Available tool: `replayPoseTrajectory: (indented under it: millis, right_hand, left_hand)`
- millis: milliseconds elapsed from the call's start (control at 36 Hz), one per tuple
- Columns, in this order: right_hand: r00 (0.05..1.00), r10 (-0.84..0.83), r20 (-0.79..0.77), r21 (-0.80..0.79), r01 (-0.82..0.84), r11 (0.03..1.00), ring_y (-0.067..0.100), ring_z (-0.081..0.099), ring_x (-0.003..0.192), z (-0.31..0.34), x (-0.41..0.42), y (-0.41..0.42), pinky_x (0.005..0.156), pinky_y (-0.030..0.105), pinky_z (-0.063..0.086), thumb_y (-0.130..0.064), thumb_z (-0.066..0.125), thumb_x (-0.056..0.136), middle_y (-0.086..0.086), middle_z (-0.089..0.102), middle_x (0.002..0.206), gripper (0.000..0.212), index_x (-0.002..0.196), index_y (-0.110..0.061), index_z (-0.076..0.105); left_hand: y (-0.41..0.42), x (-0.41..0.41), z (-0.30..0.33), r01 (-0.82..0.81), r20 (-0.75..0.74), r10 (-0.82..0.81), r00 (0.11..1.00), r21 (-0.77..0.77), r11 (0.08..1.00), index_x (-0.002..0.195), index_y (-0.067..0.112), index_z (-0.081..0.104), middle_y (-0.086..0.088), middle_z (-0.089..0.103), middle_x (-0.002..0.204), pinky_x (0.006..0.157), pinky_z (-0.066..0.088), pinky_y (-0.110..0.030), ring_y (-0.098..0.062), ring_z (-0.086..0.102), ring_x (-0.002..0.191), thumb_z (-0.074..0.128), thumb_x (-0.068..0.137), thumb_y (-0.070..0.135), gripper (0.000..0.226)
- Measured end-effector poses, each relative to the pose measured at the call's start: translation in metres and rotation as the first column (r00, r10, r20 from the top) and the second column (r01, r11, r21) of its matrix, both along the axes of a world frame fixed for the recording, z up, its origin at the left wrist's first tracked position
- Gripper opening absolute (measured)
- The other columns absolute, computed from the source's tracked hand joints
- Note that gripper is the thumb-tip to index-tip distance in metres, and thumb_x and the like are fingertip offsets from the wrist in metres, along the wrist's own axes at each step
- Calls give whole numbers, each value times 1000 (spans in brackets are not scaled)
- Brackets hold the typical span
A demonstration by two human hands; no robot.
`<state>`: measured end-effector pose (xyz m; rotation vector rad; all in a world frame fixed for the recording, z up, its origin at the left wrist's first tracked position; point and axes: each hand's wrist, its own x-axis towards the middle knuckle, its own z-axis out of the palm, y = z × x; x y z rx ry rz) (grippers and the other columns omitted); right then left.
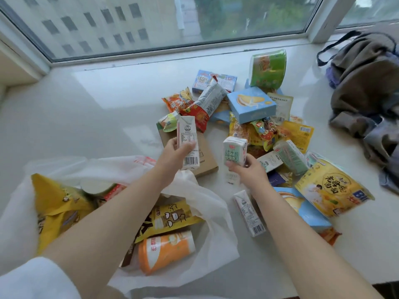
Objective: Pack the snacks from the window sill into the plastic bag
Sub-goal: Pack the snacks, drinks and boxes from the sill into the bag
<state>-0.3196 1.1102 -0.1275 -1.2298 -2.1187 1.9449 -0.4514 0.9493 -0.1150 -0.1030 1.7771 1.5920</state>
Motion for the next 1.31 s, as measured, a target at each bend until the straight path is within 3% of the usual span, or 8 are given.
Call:
replayPoseTrajectory:
  millis: [167, 306, 444, 611, 778, 917, 1194, 1306]
  right_hand:
    - [974, 12, -224, -118, -40, 992, 15, 64, 93, 45, 5, -43, 74, 27, 53, -23, 71, 82, -5, 68, 97, 15, 95, -26, 63]
    - [961, 266, -69, 213, -247, 945, 10, 66, 83, 47, 14, -96, 62, 24, 55, -34, 74, 77, -10, 67, 89, 23, 96, -26, 63]
    - [820, 473, 321, 497, -571, 653, 16, 56, 72, 24, 19, -143, 57, 30, 44, -43, 69, 74, -7, 60, 75, 24, 81, -25, 54]
    - [697, 548, 463, 592, -703, 394, 18, 54, 90, -2, 14, -185, 65, 28, 37, -36, 62, 78, -7, 58, 94, 22, 96, -26, 57]
    - [400, 651, 645, 415, -899, 141, 21, 61, 98, -17, 5, -214, 71, 32, 49, -33, 66, 81, -2, 64, 112, 43, 118, -25, 46]
    - [561, 565, 605, 585, -794, 162, 18, 48, 112, -29, 2, -224, 77, 29, 41, -25, 49, 93, -2, 54, 119, 23, 115, -24, 56]
    - [527, 541, 655, 590, -804, 70, 19, 54, 102, -35, 6, -232, 77, 31, 46, -24, 54, 91, 0, 58, 111, 22, 112, -18, 59]
    - [616, 639, 461, 743, -661, 102, 21, 57, 96, -23, 14, -225, 76, 29, 45, -25, 54, 91, -1, 63, 99, 17, 98, -15, 65]
  left_hand:
    - [-57, 26, 39, -82, -228, 79, 970, -3, 997, 117, 20, 48, -5, 65, 113, 80, 56, -38, -20, 66, 97, 65, 83, 35, 40]
    - [-122, 54, 38, 5, -416, -110, 903, -245, 969, 119, 24, 44, 8, 60, 104, 65, 55, -24, -8, 64, 87, 66, 82, 38, 45]
    - [-190, 77, 2, 80, -419, -458, 784, -663, 744, 119, 23, 52, 4, 64, 104, 68, 52, -28, -13, 62, 86, 68, 80, 46, 48]
    - [-246, 101, -30, 90, -298, -650, 699, -865, 493, 140, 25, 40, 8, 51, 130, 81, 47, -27, -14, 53, 112, 66, 83, 41, 64]
    - [-283, 107, -53, 189, -123, -749, 651, -929, 317, 146, 31, 28, 3, 47, 130, 81, 47, -30, -18, 48, 116, 58, 87, 38, 67]
    - [-293, 110, -64, 218, -132, -774, 619, -918, 331, 147, 32, 25, 2, 47, 126, 80, 46, -30, -18, 44, 115, 59, 88, 31, 68]
    - [-280, 107, -55, 216, -156, -829, 537, -925, 314, 150, 21, 17, 0, 38, 142, 95, 42, -30, -19, 39, 126, 50, 88, 57, 78]
    - [-253, 108, -33, 145, -338, -806, 485, -879, 455, 147, 24, 28, 5, 41, 140, 94, 43, -26, -13, 41, 125, 42, 93, 54, 63]
